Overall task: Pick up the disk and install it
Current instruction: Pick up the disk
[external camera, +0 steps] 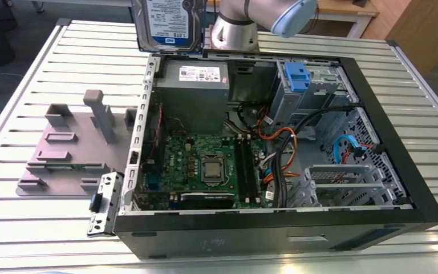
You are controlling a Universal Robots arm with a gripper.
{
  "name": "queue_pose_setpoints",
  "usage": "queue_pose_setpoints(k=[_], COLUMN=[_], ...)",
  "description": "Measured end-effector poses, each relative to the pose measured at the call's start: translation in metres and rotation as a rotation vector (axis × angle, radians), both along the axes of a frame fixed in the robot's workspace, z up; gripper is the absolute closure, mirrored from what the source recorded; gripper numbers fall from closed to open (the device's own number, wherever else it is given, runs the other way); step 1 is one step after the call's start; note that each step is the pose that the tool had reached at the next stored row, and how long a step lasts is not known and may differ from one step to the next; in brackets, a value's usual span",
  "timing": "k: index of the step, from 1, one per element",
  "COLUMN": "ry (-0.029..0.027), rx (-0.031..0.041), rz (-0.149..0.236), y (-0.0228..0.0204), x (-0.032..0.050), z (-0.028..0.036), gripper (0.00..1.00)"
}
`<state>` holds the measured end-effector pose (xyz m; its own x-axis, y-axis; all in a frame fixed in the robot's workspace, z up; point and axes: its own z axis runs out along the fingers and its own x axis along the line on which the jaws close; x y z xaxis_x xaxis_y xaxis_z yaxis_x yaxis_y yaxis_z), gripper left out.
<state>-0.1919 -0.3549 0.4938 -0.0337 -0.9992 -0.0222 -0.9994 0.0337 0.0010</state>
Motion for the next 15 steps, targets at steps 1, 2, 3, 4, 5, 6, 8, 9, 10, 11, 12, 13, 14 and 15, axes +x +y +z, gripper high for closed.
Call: queue_pose_setpoints(k=[1,2,3,4,5,6,8,9,10,11,12,13,14,15], ry=[0.0,-0.0001,-0.0001,0.0,0.0,0.0,0.0,0.0,0.0,0.0,0.0,0.0,0.0,0.0], rx=[0.0,0.0,0.0001,0.0,0.0,0.0,0.0,0.0,0.0,0.0,0.0,0.0,0.0,0.0], rz=[0.0,0.0,0.0,0.0,0.0,0.0,0.0,0.0,0.0,0.0,0.0,0.0,0.0,0.0], y=[0.0,0.0,0.0,0.0,0.0,0.0,0.0,0.0,0.0,0.0,0.0,0.0,0.0,0.0], x=[0.0003,0.0007,0.001,0.0013,0.0016,0.0019,0.0026,0.0029,0.0033,0.0036,0.004,0.0043,0.0047,0.005], z=[0.0,0.0,-0.0001,0.0,0.0,0.0,0.0,0.0,-0.0001,0.0,-0.0001,-0.0001,-0.0001,-0.0001], gripper=[0.64,0.64,0.64,0.64,0.64,0.64,0.64,0.64,0.64,0.64,0.64,0.64,0.64,0.64])
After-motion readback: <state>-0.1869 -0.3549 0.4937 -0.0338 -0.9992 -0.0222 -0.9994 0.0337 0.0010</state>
